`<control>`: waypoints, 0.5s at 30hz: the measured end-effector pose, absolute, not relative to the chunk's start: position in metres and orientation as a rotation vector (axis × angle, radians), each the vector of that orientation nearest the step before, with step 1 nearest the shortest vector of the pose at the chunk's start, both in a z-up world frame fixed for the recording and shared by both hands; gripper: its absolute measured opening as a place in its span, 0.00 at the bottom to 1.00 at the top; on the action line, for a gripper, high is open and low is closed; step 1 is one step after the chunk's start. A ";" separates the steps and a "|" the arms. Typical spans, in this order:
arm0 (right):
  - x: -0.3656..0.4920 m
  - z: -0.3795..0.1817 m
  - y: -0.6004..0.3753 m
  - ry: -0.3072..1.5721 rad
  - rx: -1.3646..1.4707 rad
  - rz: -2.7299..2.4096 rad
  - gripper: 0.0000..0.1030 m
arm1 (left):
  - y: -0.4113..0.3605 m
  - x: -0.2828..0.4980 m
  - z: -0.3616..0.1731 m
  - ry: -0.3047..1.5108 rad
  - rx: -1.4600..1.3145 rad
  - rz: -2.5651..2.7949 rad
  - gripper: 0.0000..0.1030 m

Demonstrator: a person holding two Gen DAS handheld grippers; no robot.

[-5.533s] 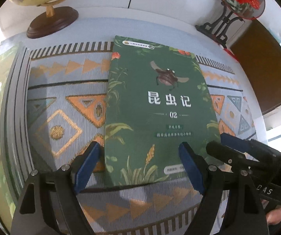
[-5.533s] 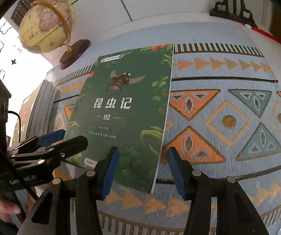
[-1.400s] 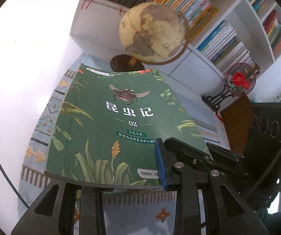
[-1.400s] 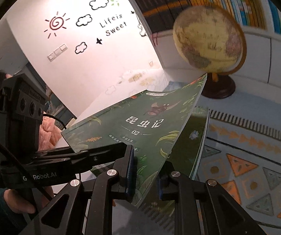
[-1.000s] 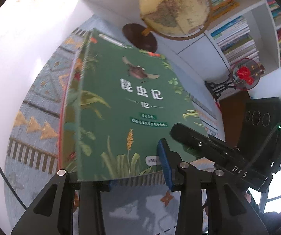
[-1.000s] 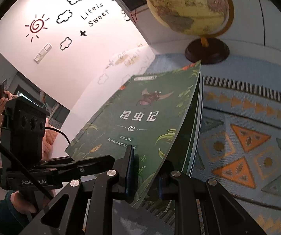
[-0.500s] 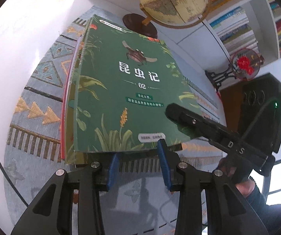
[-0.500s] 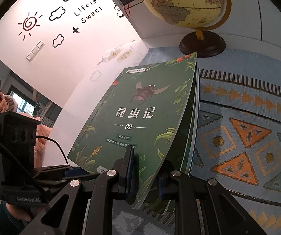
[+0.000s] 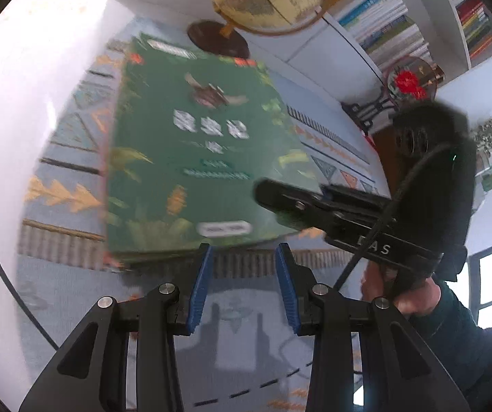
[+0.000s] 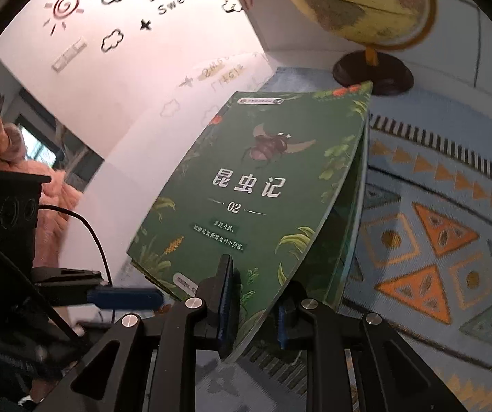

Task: Organize books
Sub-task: 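Carry the dark green book with both tools and lower it onto the rug stack, then open both tools and pull them back from the stack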

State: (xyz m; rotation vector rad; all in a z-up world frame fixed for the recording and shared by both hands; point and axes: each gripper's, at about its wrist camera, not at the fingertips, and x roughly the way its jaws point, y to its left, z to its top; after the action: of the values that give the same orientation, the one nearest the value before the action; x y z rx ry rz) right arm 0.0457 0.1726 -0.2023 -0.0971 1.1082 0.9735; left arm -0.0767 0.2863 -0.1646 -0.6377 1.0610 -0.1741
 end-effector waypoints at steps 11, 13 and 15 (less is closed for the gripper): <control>0.053 -0.199 0.179 1.092 -0.195 0.987 0.24 | 0.331 -0.062 -0.160 1.034 -0.600 -0.042 0.34; 0.053 -0.198 0.184 1.092 -0.218 0.995 0.28 | 0.324 -0.060 -0.158 1.045 -0.567 -0.054 0.36; 0.053 -0.198 0.188 1.108 -0.237 1.003 0.34 | 0.313 -0.056 -0.157 1.062 -0.523 -0.067 0.38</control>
State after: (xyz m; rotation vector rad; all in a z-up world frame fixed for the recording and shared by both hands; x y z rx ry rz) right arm 0.0530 0.1875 -0.1982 -0.2370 1.1077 1.0033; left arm -0.0563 0.3128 -0.1566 -0.5232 1.0618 -0.0673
